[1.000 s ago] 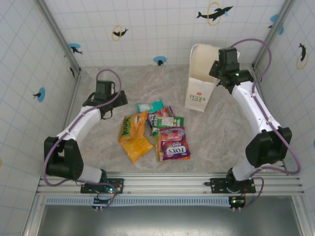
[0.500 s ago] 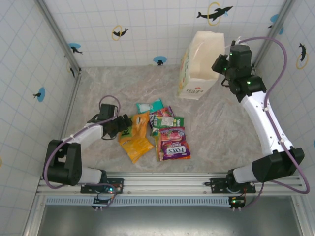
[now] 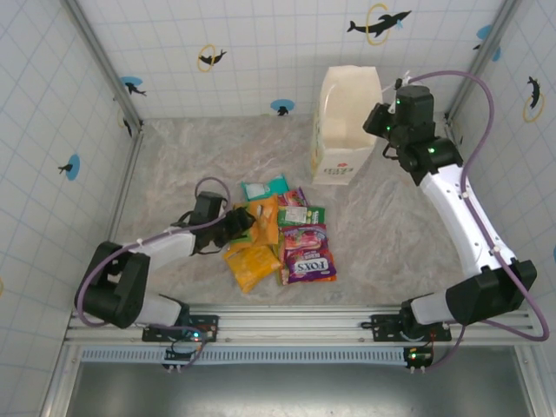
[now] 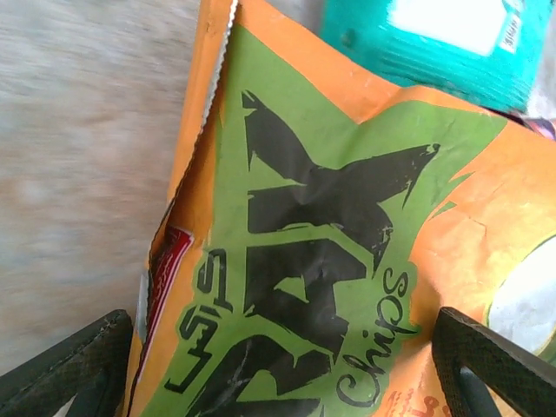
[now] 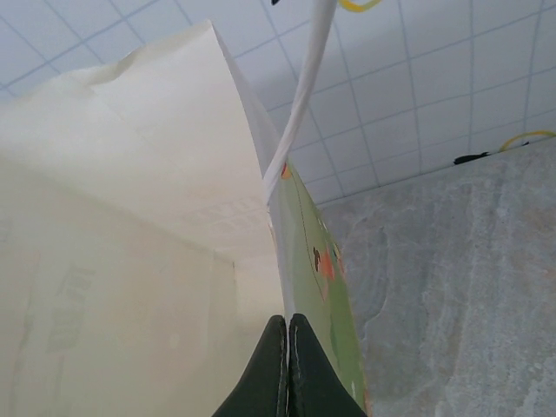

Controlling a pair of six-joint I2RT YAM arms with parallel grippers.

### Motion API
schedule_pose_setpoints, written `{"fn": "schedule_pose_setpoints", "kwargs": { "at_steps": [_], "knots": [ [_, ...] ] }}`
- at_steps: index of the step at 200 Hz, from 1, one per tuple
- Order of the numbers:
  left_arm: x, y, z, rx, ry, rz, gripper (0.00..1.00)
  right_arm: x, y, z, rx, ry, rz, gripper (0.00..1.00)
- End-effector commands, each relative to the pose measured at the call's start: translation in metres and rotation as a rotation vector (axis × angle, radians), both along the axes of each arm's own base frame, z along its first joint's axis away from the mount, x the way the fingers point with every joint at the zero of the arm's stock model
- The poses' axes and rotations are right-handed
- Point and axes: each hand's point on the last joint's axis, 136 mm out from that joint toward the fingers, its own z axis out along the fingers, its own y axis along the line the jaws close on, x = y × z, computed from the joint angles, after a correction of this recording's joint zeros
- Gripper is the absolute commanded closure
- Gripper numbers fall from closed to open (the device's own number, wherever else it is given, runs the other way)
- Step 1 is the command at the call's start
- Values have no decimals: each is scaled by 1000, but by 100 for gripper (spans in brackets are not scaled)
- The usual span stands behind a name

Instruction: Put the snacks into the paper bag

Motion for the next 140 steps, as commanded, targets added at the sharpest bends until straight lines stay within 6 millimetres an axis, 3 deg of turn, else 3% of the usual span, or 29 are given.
{"fn": "schedule_pose_setpoints", "kwargs": {
  "at_steps": [1, 64, 105, 140],
  "knots": [
    [8, -36, 10, -53, -18, -55, 9, -7, 3, 25, 23, -80, 1, 98],
    [24, -103, 19, -79, -51, -186, 10, -15, 7, 26, 0, -81, 3, 98],
    [44, -90, 41, 28, -109, -203, 7, -20, 12, 36, 2, -107, 9, 99],
    [55, -57, 63, 76, -142, -167, 2, -24, 26, 51, -2, -147, 27, 99]
  ]
}}
